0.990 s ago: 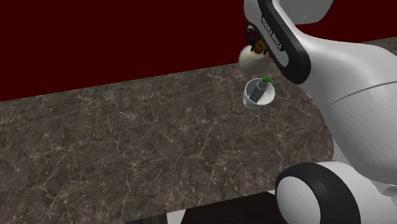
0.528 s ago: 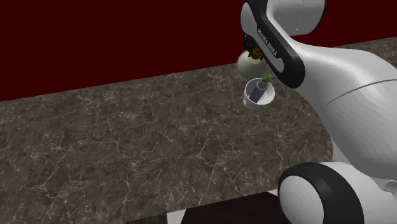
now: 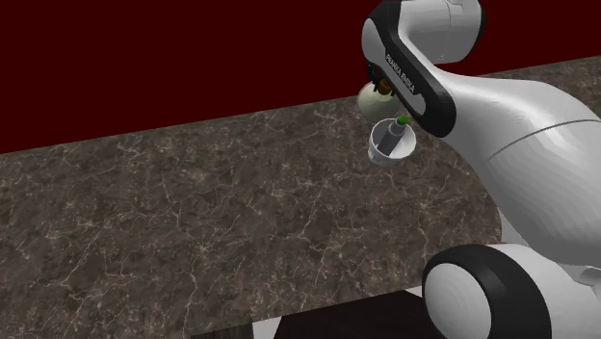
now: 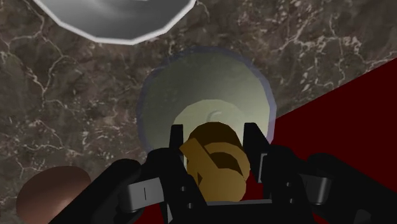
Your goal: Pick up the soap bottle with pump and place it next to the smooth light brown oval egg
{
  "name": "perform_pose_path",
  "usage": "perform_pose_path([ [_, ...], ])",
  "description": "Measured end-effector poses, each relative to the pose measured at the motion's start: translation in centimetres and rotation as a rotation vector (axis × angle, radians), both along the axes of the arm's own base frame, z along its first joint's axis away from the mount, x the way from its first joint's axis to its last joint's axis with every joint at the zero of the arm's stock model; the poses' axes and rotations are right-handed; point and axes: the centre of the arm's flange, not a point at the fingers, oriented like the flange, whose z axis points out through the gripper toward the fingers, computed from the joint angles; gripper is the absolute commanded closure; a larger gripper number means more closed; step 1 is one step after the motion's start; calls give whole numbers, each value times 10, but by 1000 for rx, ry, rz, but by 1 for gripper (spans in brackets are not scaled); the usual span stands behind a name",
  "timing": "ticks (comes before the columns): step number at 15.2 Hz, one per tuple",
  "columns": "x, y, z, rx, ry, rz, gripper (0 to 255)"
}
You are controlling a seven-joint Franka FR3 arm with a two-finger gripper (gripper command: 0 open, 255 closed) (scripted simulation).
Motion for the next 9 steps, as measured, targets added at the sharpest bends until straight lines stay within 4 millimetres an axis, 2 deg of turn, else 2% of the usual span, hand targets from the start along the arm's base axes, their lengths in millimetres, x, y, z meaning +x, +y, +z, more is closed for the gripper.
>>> perform_pose_path([
  [2,0,0,0,0,0,0,255],
  [3,0,0,0,0,0,0,0],
  [9,0,0,0,0,-1,0,0],
])
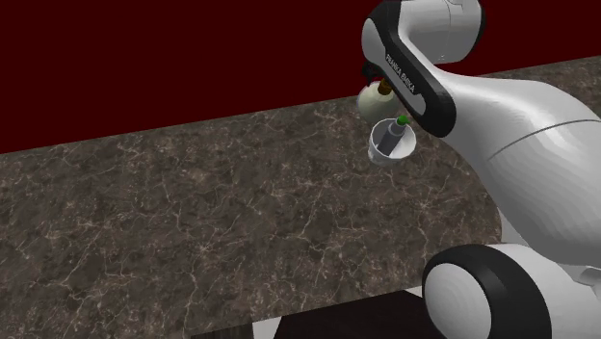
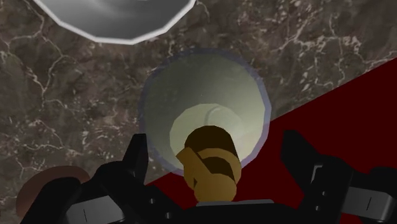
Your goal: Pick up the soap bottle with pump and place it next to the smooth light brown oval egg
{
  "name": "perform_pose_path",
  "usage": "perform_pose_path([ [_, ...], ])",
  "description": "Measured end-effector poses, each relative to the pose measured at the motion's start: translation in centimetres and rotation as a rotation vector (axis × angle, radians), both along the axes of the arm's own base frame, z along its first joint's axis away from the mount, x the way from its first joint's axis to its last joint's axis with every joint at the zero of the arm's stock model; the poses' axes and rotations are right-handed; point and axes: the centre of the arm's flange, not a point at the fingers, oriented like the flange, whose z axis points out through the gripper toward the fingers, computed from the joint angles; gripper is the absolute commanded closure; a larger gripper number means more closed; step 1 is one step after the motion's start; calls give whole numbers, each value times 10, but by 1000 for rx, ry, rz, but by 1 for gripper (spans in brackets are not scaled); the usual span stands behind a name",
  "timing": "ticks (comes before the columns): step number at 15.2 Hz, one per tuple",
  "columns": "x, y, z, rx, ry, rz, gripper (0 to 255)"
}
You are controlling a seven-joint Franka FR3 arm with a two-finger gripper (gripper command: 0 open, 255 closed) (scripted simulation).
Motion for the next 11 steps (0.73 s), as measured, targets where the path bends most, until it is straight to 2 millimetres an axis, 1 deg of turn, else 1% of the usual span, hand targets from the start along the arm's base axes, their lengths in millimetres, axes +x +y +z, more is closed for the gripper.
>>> perform_pose_path([
  [2,0,-1,16,0,0,0,0],
  [3,1,1,28,0,-1,0,0],
  [4,1,-1,38,0,-1,0,0],
  [5,-1,-1,44,0,-1,0,0],
  [7,-1,0,49,0,-1,0,0],
  [11,-1,1,50,0,0,0,0],
])
